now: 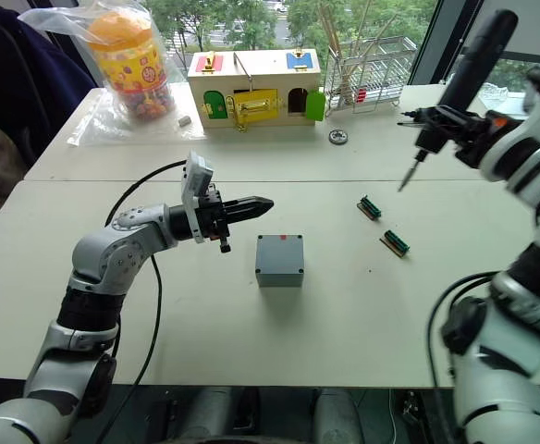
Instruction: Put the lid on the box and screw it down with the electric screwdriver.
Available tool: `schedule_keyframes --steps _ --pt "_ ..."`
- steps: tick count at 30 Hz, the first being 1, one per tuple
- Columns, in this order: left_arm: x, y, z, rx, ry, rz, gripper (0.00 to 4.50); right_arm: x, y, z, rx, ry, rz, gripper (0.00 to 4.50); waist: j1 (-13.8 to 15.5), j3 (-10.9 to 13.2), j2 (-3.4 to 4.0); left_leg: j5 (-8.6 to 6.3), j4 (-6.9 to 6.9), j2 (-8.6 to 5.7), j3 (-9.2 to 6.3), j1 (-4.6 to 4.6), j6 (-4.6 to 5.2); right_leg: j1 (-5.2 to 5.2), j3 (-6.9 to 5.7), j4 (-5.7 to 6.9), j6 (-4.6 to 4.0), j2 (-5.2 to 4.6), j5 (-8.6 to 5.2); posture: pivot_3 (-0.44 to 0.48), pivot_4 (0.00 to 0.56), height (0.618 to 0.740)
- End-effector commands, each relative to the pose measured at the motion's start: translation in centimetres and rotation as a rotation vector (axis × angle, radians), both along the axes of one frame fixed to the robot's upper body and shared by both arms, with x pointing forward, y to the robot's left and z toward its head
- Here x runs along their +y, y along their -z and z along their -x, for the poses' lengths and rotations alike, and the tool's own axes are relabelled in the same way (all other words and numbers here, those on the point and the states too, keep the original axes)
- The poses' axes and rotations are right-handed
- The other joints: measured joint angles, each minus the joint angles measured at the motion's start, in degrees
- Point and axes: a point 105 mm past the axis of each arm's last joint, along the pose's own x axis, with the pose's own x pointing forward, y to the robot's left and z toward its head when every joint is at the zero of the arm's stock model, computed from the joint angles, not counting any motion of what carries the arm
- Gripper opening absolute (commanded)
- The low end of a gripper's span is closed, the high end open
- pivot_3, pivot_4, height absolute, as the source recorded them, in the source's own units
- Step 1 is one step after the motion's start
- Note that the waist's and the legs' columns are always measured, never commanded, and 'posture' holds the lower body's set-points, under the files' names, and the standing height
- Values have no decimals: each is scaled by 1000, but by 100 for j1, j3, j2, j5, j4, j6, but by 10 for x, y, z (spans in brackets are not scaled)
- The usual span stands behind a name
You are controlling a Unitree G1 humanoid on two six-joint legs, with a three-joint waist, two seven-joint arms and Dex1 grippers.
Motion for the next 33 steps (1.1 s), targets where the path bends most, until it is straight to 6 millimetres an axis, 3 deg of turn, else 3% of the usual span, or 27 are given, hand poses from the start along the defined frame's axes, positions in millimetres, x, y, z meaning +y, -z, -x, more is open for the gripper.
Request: schedule_keyframes --steps 1,4,8,17,26,33 --pt "-3 -12 3 -9 18 36 0 26 -48 37 -361 -8 -98 1854 14 3 5 0 0 -4 -3 -5 1 -4 2 1 1 -3 0 0 150 706" --pt "-4 -12 6 -10 27 21 0 62 -34 41 -398 -80 -57 1854 14 1 1 0 -2 -16 -8 -10 1 1 -3 -6 1 -2 0 0 150 706" --pt "-9 4 7 -70 11 -108 0 101 21 41 -306 -219 41 1854 -35 -2 -4 0 -4 -29 -3 13 1 21 0 -10 1 2 0 0 150 706" --pt "-7 32 22 -78 62 -279 0 113 55 37 -258 -267 150 1854 -45 1 0 0 -18 -23 -8 25 1 15 13 -8 0 5 -1 0 150 706" --pt "-6 51 27 -70 92 -362 0 115 70 33 -234 -273 235 1854 -17 0 0 -2 -12 -20 -10 25 4 18 13 -8 0 5 -1 0 150 706" --pt "-6 52 24 -81 95 -371 0 114 75 32 -224 -272 253 1854 -17 0 -1 -2 -10 -15 -11 26 4 19 13 -8 0 4 -1 0 150 706"
